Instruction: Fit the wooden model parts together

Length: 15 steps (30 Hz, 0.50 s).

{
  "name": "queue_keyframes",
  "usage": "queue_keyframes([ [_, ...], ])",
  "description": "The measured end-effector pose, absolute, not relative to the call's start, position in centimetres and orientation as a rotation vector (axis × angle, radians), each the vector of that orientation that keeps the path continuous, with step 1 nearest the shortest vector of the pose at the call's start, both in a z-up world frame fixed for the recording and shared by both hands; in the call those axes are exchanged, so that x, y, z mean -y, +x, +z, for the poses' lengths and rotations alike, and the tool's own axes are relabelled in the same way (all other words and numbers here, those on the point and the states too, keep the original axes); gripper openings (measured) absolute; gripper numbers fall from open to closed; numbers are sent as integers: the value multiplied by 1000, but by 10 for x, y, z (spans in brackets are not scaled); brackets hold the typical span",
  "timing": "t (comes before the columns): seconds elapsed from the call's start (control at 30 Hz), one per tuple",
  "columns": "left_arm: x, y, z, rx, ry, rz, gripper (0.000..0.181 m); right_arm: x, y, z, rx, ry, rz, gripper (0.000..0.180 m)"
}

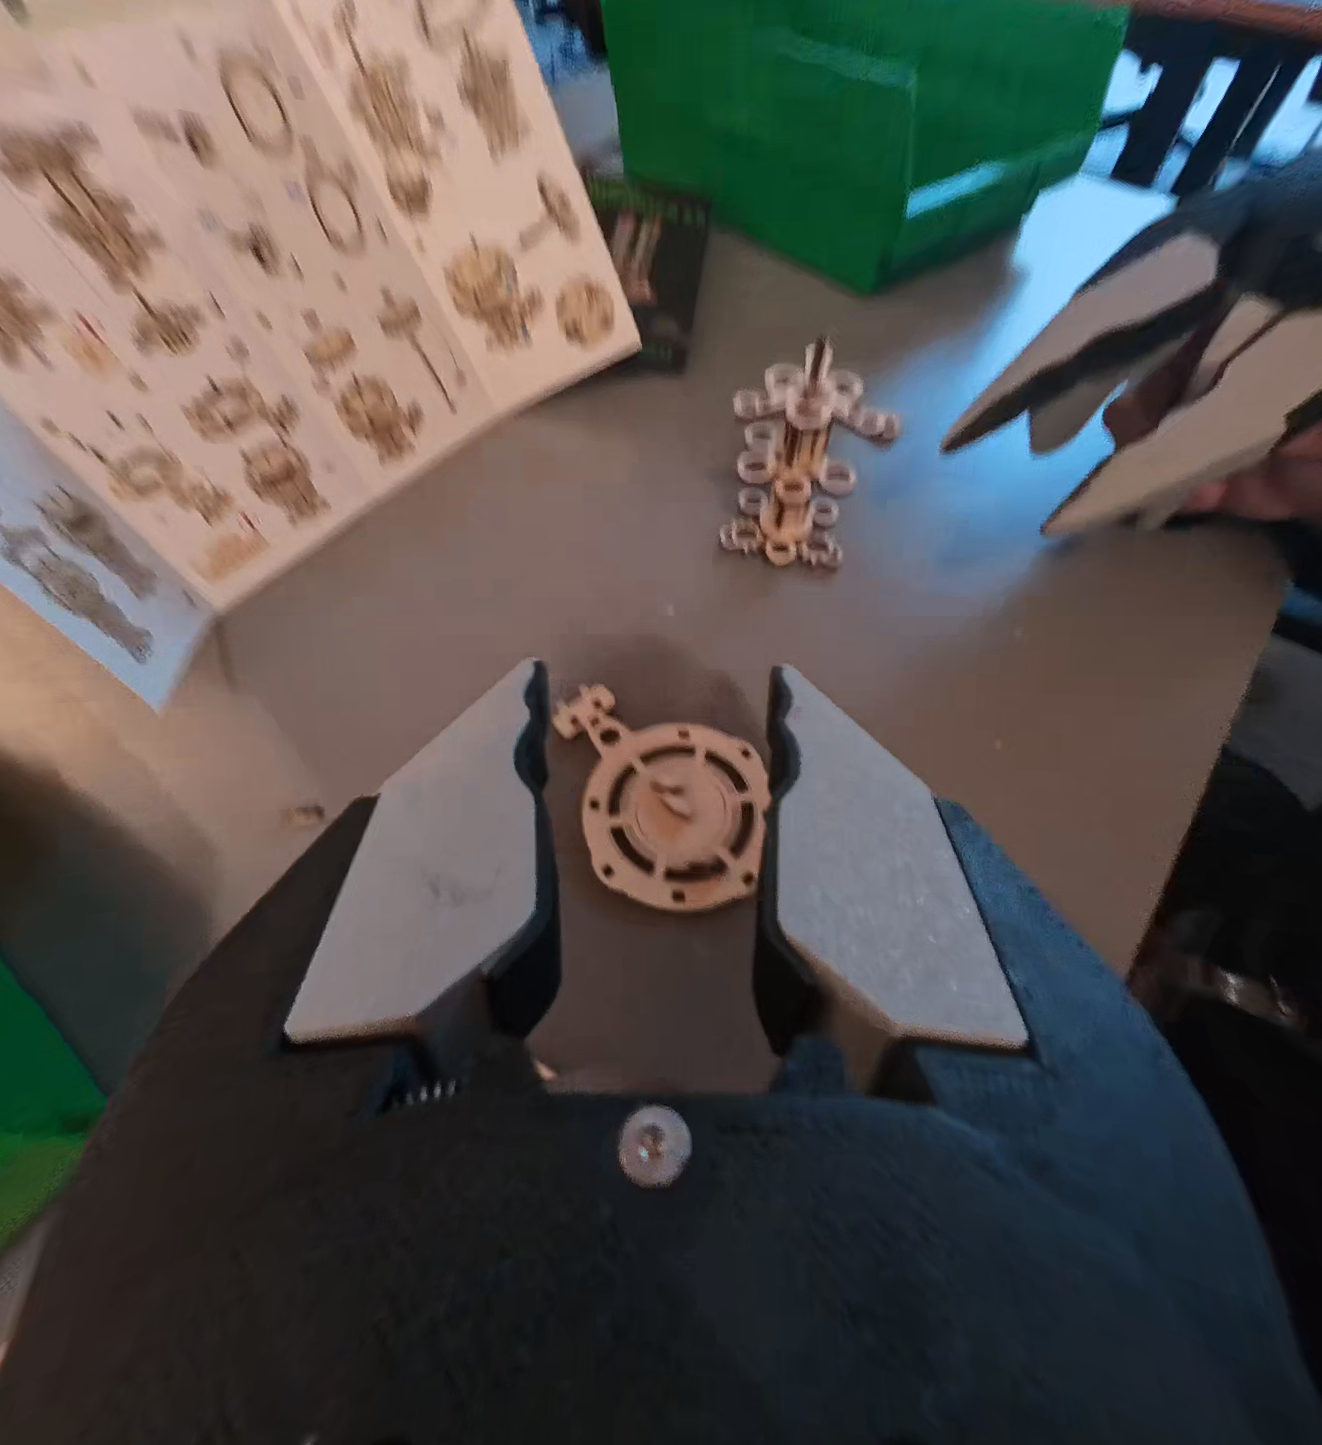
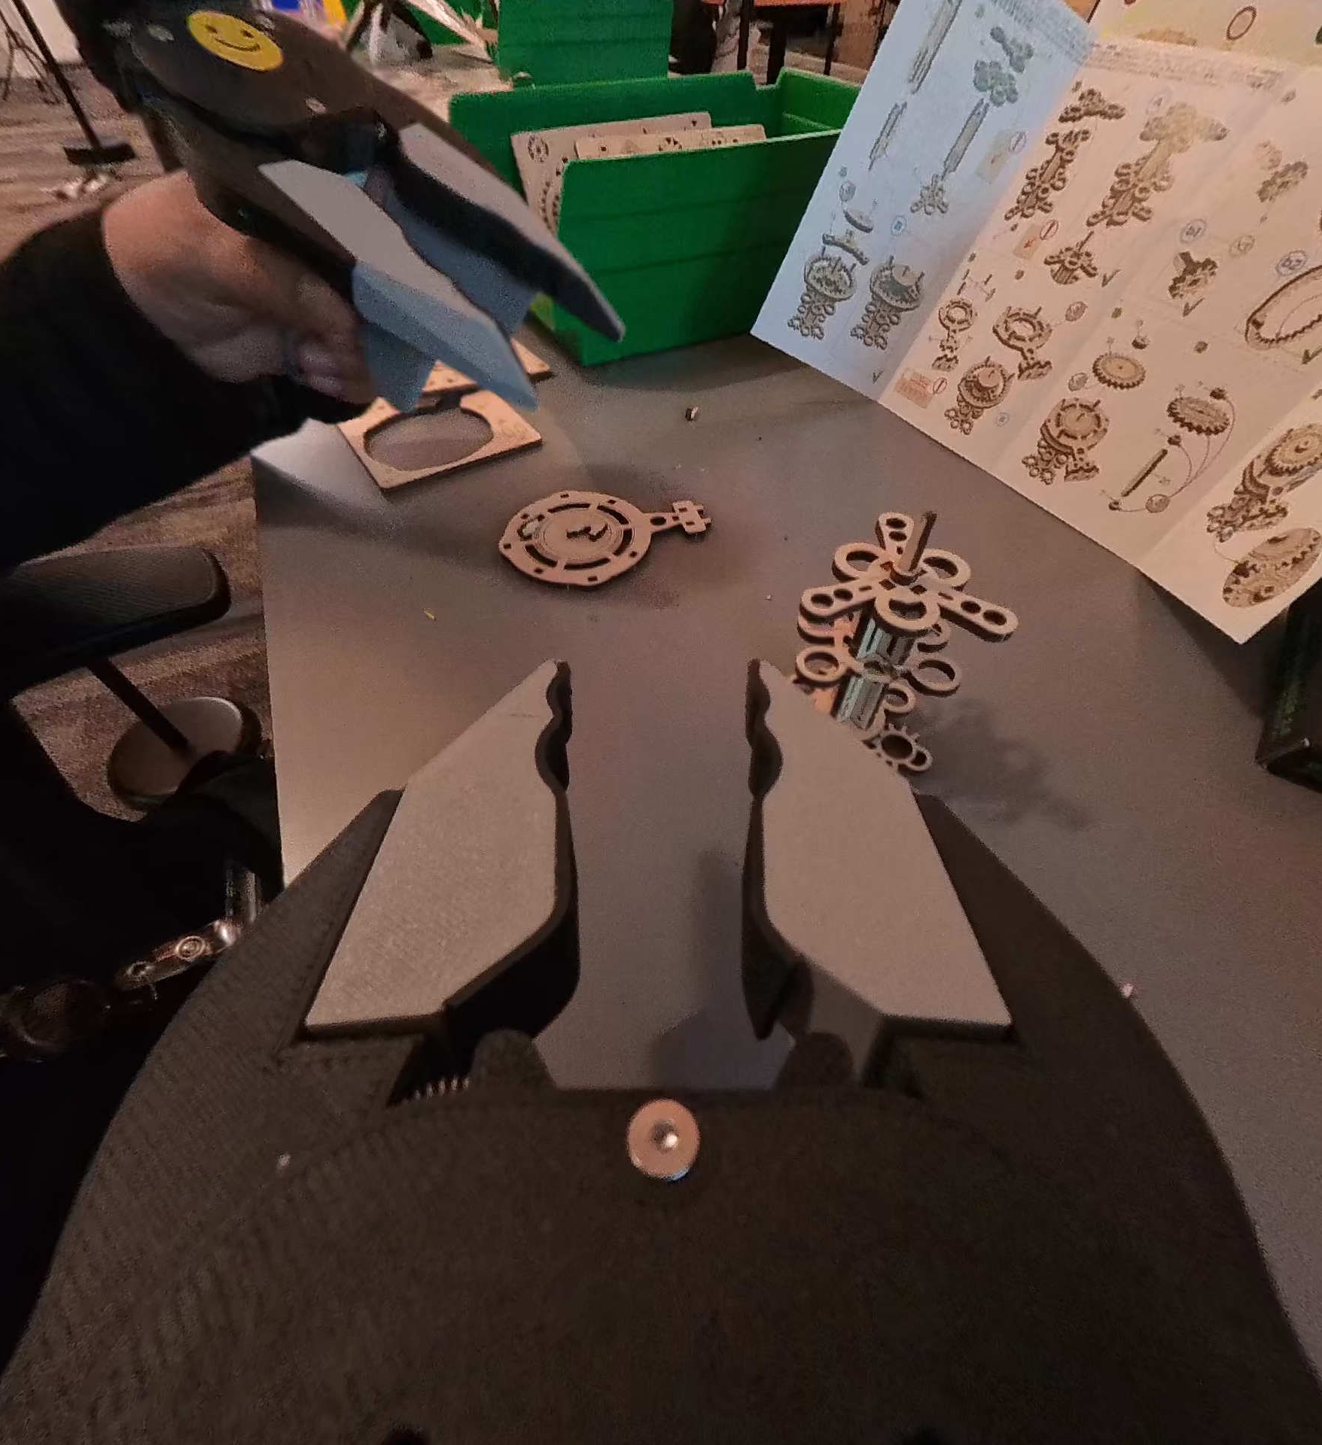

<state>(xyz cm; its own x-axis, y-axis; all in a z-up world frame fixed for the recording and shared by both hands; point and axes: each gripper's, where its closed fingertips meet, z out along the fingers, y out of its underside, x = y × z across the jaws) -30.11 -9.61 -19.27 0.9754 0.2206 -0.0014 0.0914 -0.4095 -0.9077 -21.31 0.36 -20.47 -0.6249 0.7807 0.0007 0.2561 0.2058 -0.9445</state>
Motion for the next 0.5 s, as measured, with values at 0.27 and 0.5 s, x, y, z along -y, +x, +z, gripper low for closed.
queue_keyframes([
  [0.27,88,-312,-173,34,-1725,418,51,-8,-217,-201,1943,-967,1410,41],
  [0.5,94,-309,-167,46,-1664,386,48,-10,-222,-199,1921,-981,1415,40],
])
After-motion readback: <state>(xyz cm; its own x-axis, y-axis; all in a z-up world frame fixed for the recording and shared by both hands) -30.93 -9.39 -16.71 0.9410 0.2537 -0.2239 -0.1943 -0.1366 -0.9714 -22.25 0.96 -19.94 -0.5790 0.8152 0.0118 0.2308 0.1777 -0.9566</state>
